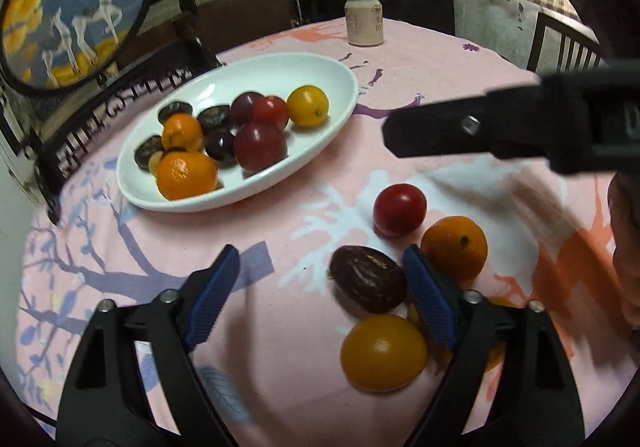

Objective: Organize fruits
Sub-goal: 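Grasp a dark mangosteen with the left tool while the right tool grasps a red tomato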

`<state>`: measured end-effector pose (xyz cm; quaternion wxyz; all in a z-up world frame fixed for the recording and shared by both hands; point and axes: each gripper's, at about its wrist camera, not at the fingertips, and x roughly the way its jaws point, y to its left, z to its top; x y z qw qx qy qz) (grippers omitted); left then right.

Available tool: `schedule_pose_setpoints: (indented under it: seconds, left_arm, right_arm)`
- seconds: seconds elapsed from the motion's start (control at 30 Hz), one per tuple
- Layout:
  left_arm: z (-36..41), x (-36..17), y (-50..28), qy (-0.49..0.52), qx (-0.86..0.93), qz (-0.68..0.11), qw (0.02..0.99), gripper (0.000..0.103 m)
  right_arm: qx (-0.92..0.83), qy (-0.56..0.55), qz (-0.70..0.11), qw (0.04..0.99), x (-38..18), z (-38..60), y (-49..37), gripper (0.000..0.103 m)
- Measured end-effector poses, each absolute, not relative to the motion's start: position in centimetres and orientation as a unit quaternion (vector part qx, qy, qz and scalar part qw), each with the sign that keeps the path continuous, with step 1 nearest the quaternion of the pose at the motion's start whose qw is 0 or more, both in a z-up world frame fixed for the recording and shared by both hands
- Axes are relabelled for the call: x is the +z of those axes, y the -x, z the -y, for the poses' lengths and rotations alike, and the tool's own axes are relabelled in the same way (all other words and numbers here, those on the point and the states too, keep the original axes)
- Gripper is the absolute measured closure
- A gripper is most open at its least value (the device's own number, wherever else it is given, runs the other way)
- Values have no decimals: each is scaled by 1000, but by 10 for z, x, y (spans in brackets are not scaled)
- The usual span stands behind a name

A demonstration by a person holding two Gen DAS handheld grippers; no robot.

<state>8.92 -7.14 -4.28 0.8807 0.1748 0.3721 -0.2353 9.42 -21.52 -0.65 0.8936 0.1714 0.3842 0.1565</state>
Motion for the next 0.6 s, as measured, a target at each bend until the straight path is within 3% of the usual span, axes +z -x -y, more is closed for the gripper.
schedule_pose_setpoints:
  seconds: [0.03, 0.07, 0.1, 0.5, 0.6]
  left_arm:
    - [68, -42, -93, -157, -244, -385, 876, 43]
    - [65, -42, -95, -145, -252, -392, 873, 62]
    - [61, -41, -99, -126, -262, -402, 869, 66]
    - [12, -37, -113, -93, -167, -418, 888, 66]
    - [17, -37, -111, -106, -162, -411, 891, 66]
  right_arm:
    - [156, -170, -388, 893, -8, 215, -95, 46]
    - [156, -169, -393, 891, -10, 214, -96, 46]
    - [156, -168, -397, 889, -11, 214, -97, 46]
    - [166, -97, -438, 878, -32, 182, -99, 47]
    - [154, -77, -440, 881, -39, 179, -101, 67]
